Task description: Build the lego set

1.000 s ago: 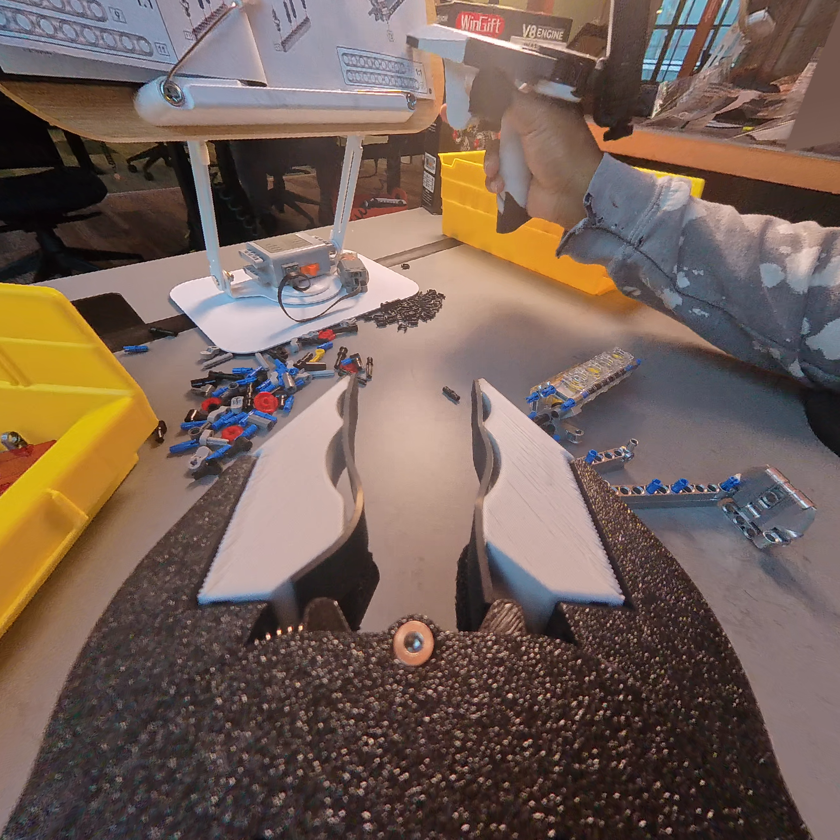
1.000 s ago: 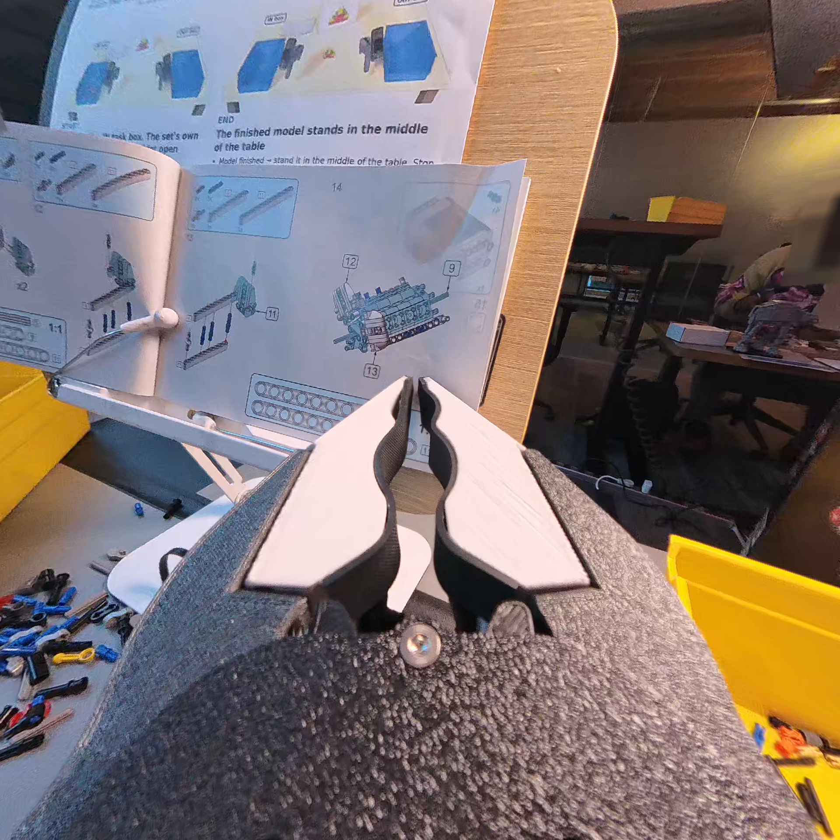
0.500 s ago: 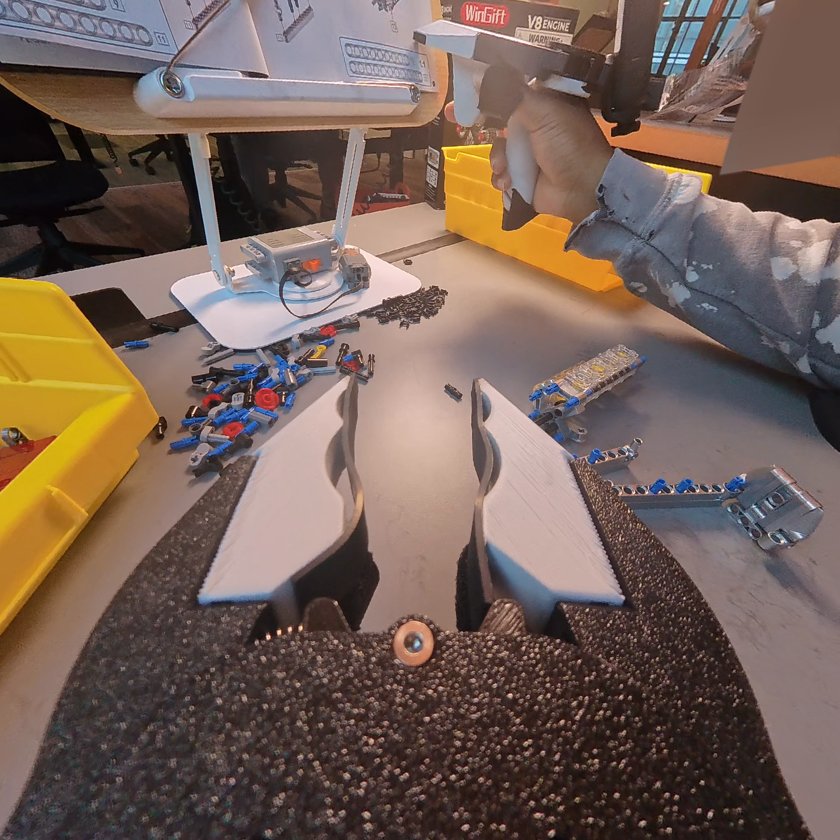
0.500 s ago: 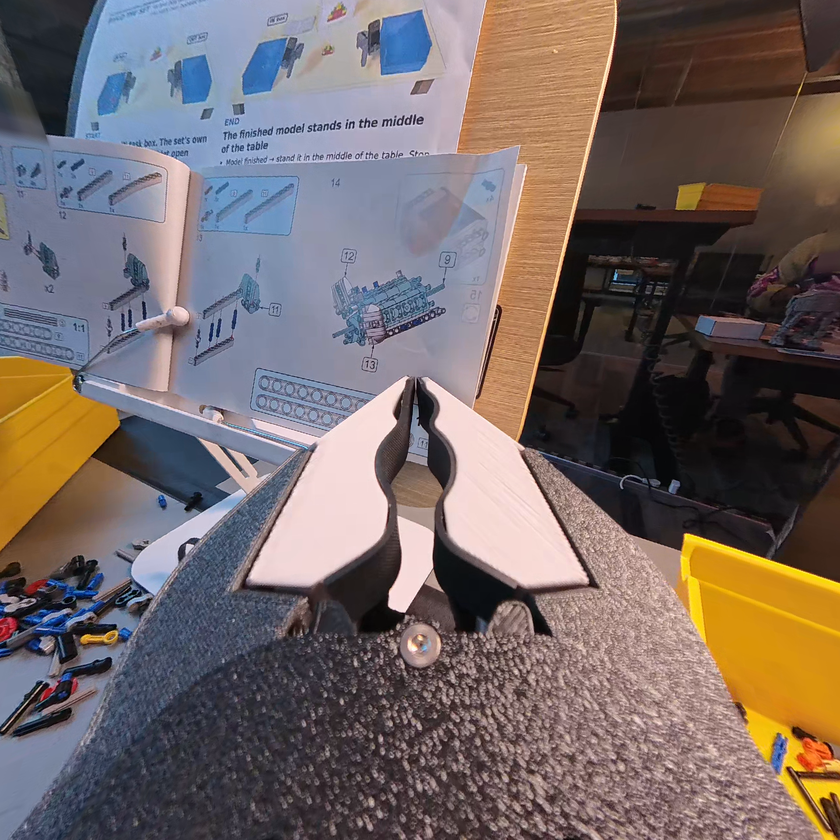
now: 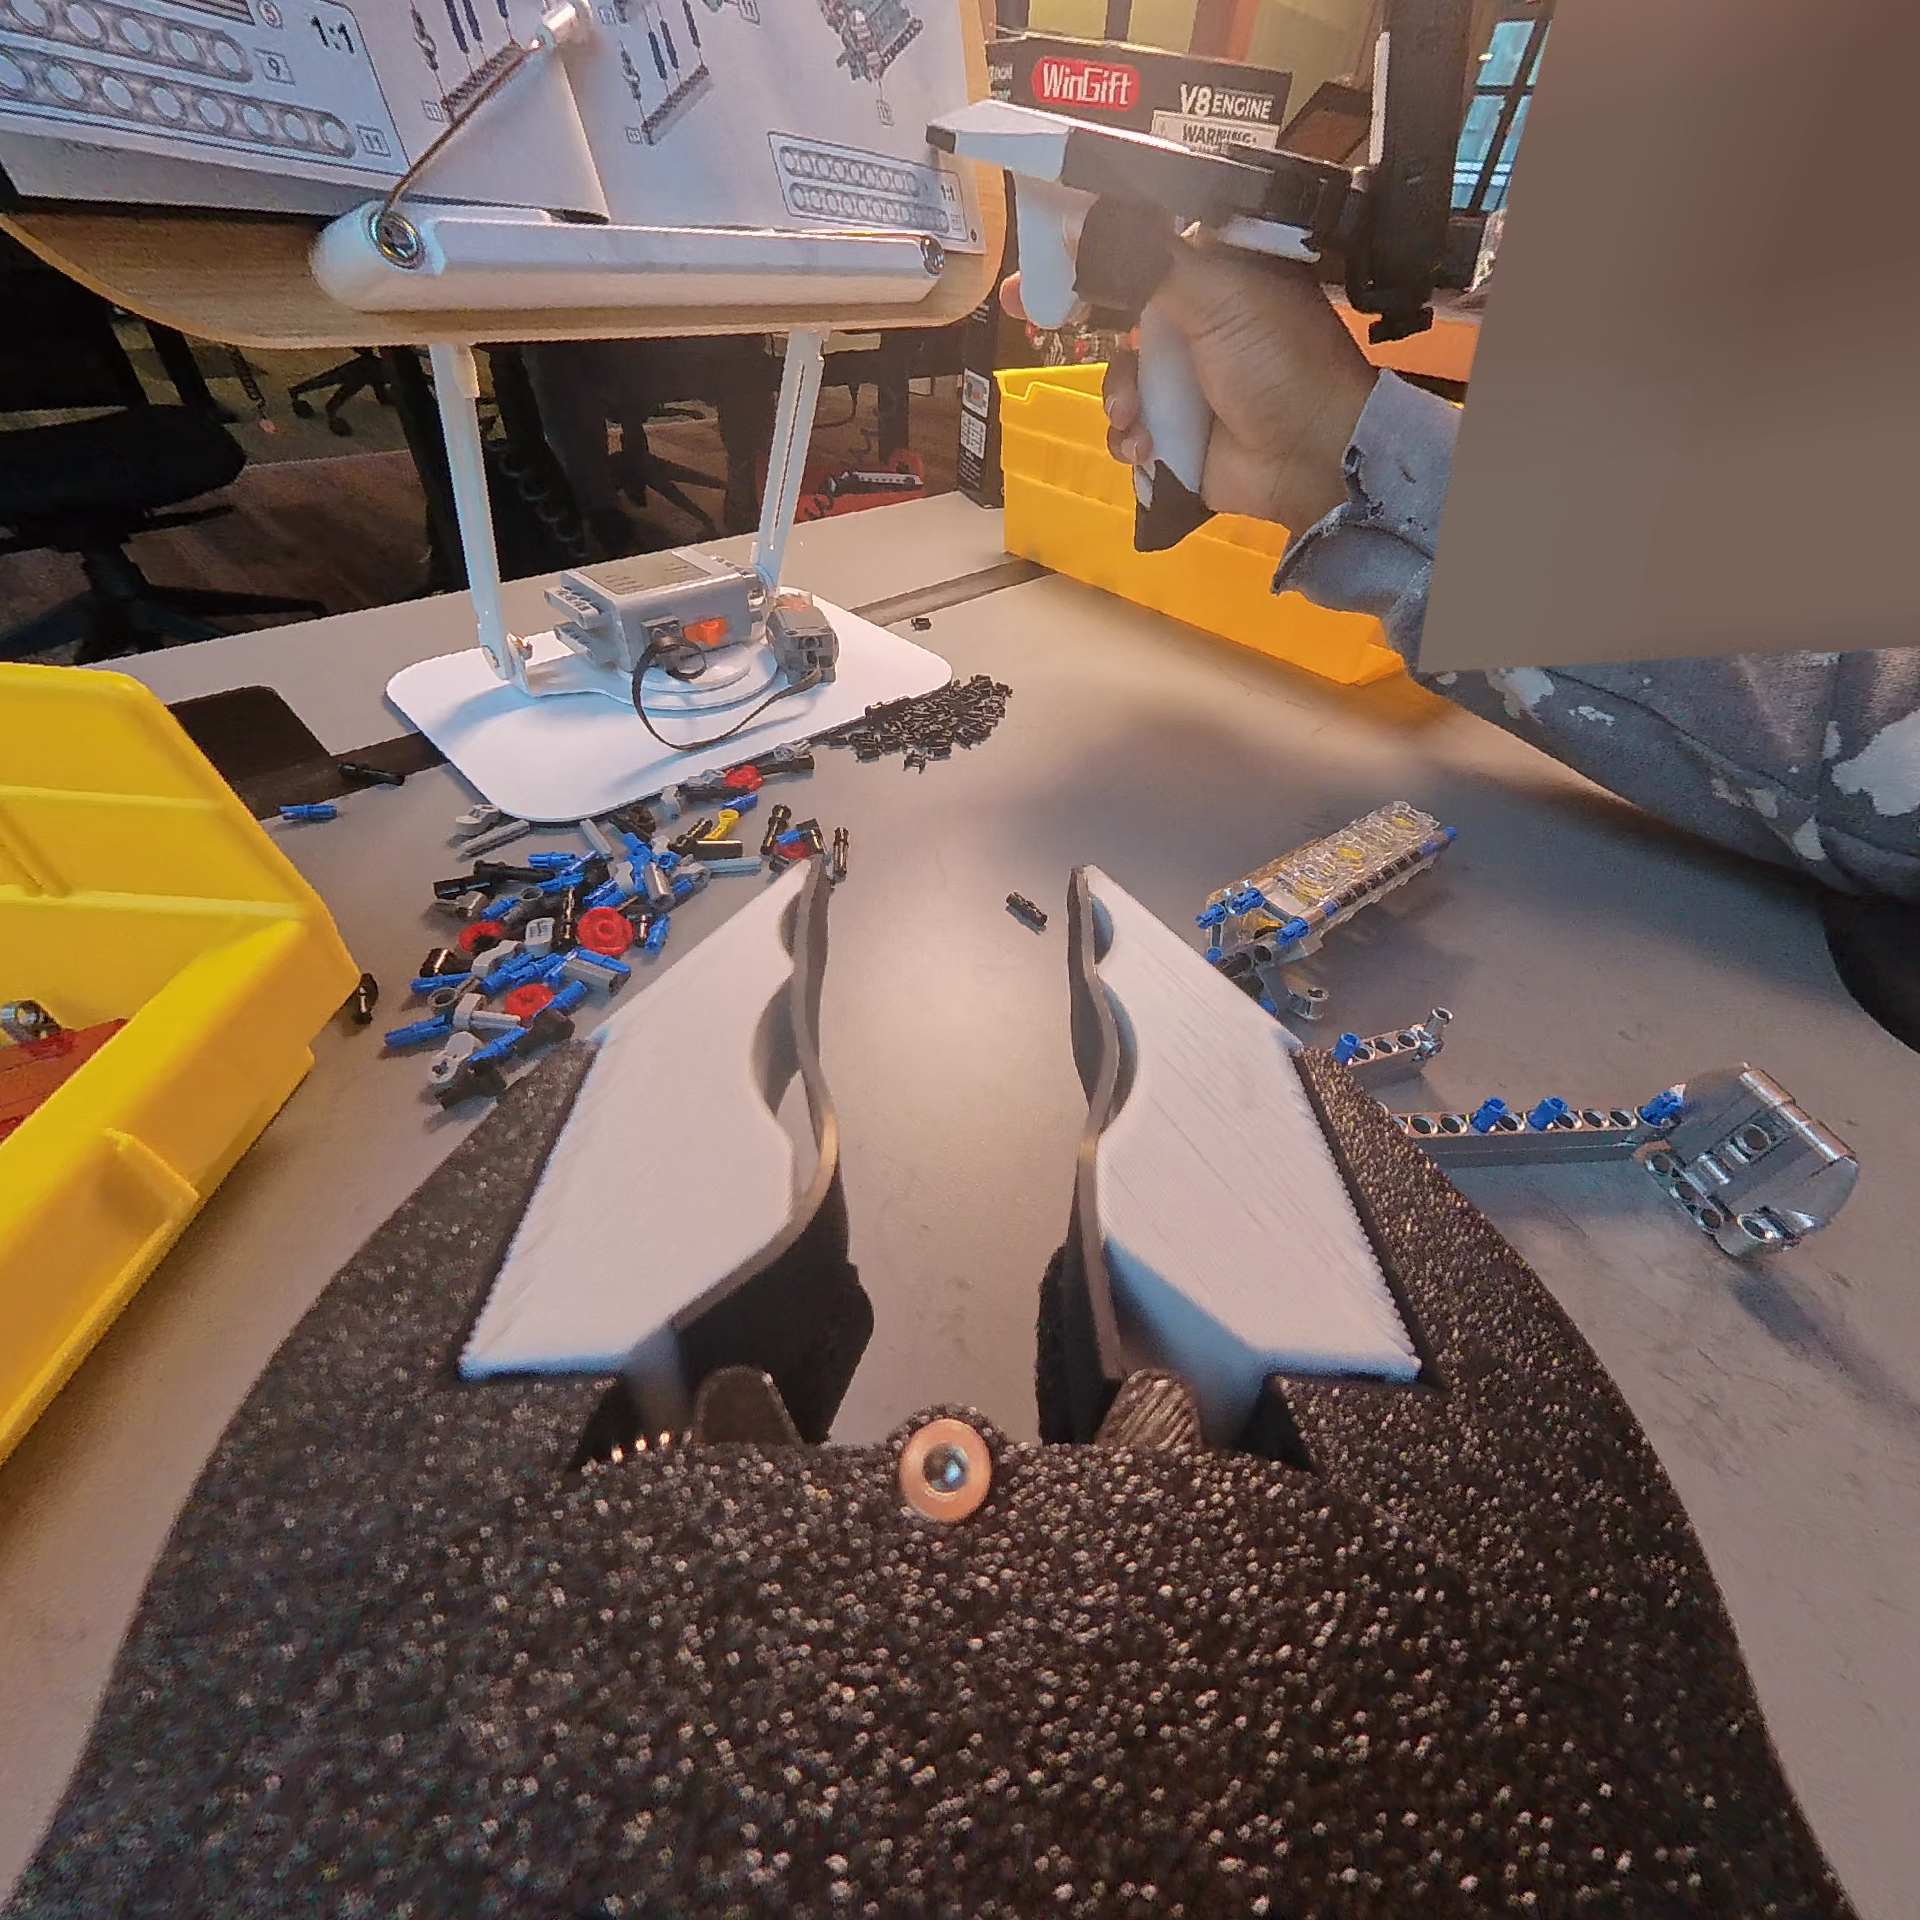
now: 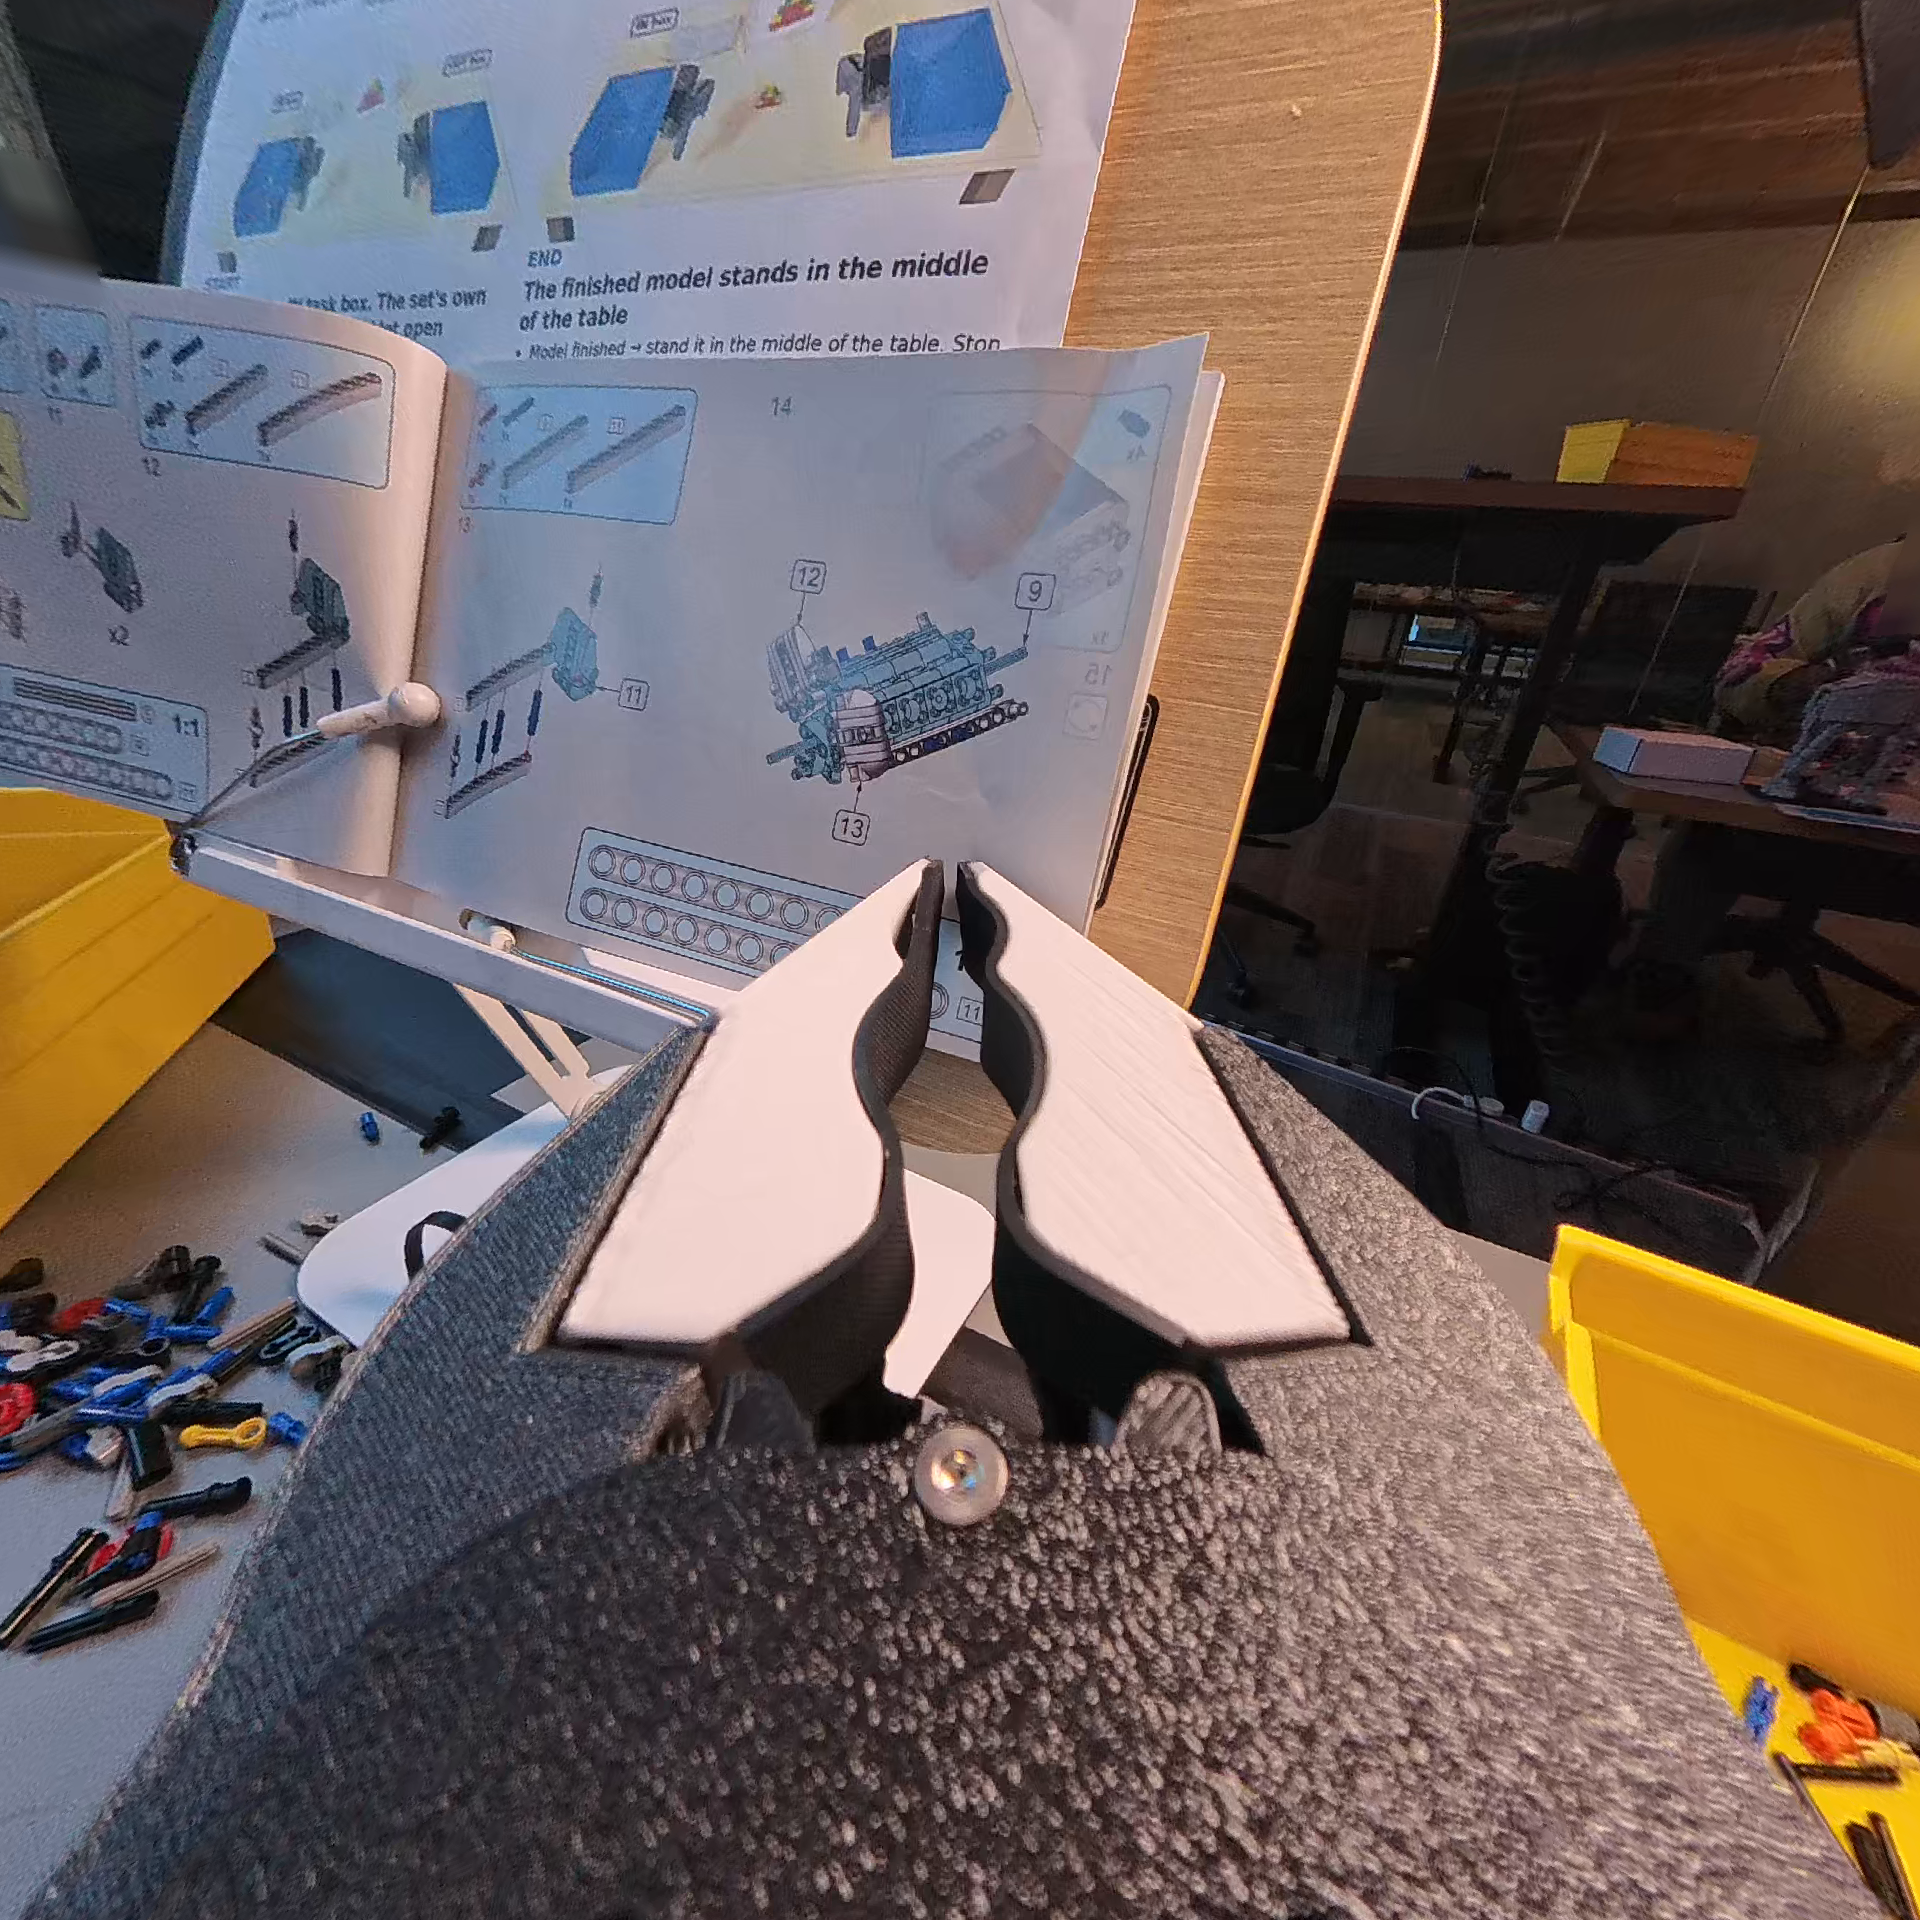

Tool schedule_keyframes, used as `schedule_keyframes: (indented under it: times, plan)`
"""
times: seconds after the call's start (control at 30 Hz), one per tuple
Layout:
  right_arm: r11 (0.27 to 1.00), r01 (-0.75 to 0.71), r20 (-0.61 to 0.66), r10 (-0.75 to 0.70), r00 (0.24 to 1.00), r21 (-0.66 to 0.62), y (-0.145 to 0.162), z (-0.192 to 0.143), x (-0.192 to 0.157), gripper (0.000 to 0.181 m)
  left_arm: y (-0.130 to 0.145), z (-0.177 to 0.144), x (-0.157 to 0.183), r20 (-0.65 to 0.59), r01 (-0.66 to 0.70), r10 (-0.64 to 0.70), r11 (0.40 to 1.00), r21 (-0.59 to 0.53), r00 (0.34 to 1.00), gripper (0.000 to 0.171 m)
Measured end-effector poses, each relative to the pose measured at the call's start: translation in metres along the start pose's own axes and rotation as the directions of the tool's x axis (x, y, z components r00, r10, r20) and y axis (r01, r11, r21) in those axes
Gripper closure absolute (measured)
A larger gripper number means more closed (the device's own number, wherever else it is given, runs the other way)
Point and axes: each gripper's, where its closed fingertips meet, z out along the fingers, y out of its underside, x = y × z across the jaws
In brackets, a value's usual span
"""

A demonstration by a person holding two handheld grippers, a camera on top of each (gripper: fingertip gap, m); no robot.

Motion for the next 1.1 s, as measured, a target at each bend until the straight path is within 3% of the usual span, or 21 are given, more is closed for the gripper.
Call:
schedule_keyframes:
  times: [0.97,1.03,1.1]
  plan:
    - [0.999,0.05,-0.019,-0.05,0.999,0.001,0.002,-0.001,-0.003,0.173,-0.009,-0.002,0.018,-0.072,-0.041,0.045,0.997,0.061,0.996,0.129]
    - [0.997,0.082,-0.014,-0.082,0.997,0.002,-0.003,-0.004,-0.007,0.169,-0.008,-0.002,0.019,-0.073,-0.044,0.048,0.997,0.056,0.996,0.129]
    - [0.975,0.202,0.054,-0.207,0.977,0.093,-0.032,-0.015,-0.029,0.162,-0.008,-0.002,0.018,-0.07,-0.048,0.052,0.998,0.049,0.996,0.13]
